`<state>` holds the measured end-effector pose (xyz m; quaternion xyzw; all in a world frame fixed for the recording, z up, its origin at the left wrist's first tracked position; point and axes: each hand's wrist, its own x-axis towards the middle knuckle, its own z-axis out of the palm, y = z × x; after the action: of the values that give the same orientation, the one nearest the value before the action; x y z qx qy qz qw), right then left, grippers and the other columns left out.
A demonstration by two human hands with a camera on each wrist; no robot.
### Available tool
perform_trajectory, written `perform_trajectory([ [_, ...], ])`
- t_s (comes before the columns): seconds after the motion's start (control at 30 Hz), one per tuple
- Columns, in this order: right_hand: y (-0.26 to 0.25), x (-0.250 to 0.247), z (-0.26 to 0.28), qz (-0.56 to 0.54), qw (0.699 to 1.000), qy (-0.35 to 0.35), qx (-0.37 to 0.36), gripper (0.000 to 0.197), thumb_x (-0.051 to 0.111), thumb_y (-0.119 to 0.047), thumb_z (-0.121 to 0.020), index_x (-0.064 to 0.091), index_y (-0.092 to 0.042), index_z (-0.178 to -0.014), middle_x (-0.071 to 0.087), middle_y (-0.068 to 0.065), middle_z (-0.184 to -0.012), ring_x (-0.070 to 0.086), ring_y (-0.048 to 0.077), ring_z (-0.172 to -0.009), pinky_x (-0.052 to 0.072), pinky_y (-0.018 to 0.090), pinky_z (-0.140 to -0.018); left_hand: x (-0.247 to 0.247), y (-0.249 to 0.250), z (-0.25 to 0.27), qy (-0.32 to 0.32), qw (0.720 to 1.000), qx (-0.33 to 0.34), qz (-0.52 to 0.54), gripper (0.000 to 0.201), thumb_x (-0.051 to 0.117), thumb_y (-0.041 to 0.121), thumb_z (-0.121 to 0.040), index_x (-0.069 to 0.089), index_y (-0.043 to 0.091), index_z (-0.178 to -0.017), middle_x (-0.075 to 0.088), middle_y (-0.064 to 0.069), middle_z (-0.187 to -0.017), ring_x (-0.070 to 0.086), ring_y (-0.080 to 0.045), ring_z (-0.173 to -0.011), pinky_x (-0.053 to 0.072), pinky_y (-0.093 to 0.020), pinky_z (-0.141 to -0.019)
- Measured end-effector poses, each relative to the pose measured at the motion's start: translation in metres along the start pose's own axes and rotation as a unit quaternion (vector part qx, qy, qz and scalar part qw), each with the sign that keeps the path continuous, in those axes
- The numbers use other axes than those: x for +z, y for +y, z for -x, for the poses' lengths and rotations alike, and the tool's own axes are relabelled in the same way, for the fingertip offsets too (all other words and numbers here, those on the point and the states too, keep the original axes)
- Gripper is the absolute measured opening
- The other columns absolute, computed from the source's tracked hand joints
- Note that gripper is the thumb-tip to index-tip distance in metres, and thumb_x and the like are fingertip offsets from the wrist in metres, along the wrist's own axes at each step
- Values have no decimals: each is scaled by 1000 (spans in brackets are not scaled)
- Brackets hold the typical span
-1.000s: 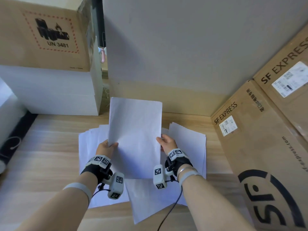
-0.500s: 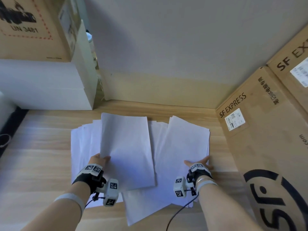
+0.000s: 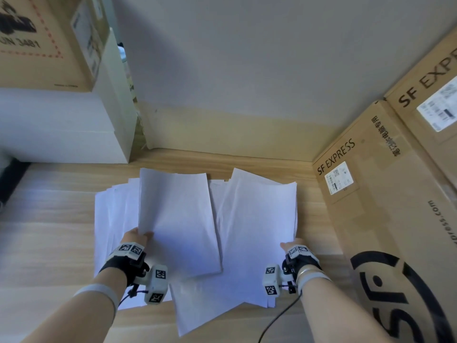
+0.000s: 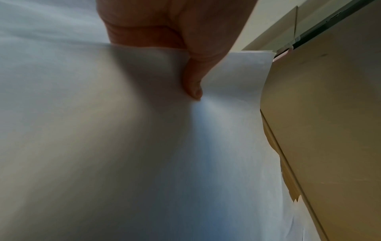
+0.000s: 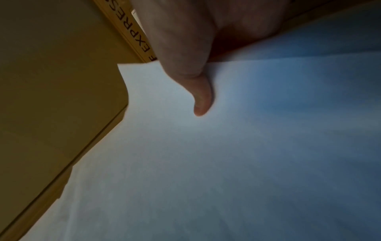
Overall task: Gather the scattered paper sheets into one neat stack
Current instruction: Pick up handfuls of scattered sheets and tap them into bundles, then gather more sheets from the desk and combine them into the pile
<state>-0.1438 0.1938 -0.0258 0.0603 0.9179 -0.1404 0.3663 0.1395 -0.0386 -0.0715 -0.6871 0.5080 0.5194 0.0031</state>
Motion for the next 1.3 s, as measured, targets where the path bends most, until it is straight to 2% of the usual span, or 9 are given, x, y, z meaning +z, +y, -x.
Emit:
perform_trajectory([
  [0.07,0,3,4,45,999,-19,6,30,45,-26,-95,59,-2,-104,57,16,-120,57,27,-116,43,26,-81,-1,-3,0,2,1000,-3,-10,40,57,11,-89,51,-5,-125,59,-29,-122,58,-40,-108,43,-39,-89],
  [0.2,-7,19,8,-17,999,22,-25,51,60,-15,-86,44,0,-132,56,17,-129,59,30,-112,46,29,-81,1,-8,1,-3,1000,-2,-11,39,57,10,-89,53,-5,-124,60,-30,-120,58,-41,-106,39,-35,-81],
  [0.37,-10,24,11,-142,986,63,-62,51,60,-6,-85,41,-6,-132,60,20,-121,57,29,-83,48,33,-76,1,-9,3,-12,1000,5,0,38,55,9,-90,52,-5,-125,60,-30,-120,54,-33,-91,39,-34,-80],
  [0.5,-8,12,8,-160,980,105,-60,39,46,-8,-95,46,-1,-134,54,16,-134,53,33,-120,42,35,-98,1,-10,4,-16,1000,9,-3,38,56,10,-90,52,-5,-125,60,-29,-120,55,-33,-92,38,-33,-79],
  [0.8,-8,-17,-1,-217,953,198,-79,34,41,-18,-98,52,-11,-130,59,17,-127,55,35,-118,46,42,-97,1,-10,5,-15,1000,6,-6,39,56,9,-89,51,-6,-125,59,-30,-121,56,-37,-98,39,-35,-81],
  [0.9,-12,-20,-2,-234,950,183,-94,39,43,-19,-98,48,-7,-135,52,15,-137,49,33,-126,40,40,-102,0,-9,7,-20,1000,3,-12,40,57,10,-89,51,-6,-125,59,-29,-121,58,-39,-106,41,-36,-85],
  [1.13,-35,14,4,-202,958,89,-184,36,45,-10,-96,50,4,-129,56,22,-131,53,34,-120,41,33,-95,1,-6,7,-41,999,-5,-20,41,57,10,-89,51,-6,-126,58,-27,-125,58,-38,-111,38,-31,-80],
  [1.2,-41,37,12,-158,964,51,-207,35,44,-9,-96,52,1,-128,56,21,-131,53,33,-121,41,31,-94,2,-7,8,-44,999,-5,-9,41,57,9,-89,50,-5,-127,58,-27,-125,57,-36,-103,37,-30,-80],
  [1.3,-48,73,25,-116,967,16,-225,35,42,-9,-96,52,-3,-129,55,17,-133,52,32,-122,41,32,-98,0,-7,9,-50,998,-9,38,46,53,17,-92,46,-3,-133,52,-26,-134,53,-32,-108,39,-34,-92],
])
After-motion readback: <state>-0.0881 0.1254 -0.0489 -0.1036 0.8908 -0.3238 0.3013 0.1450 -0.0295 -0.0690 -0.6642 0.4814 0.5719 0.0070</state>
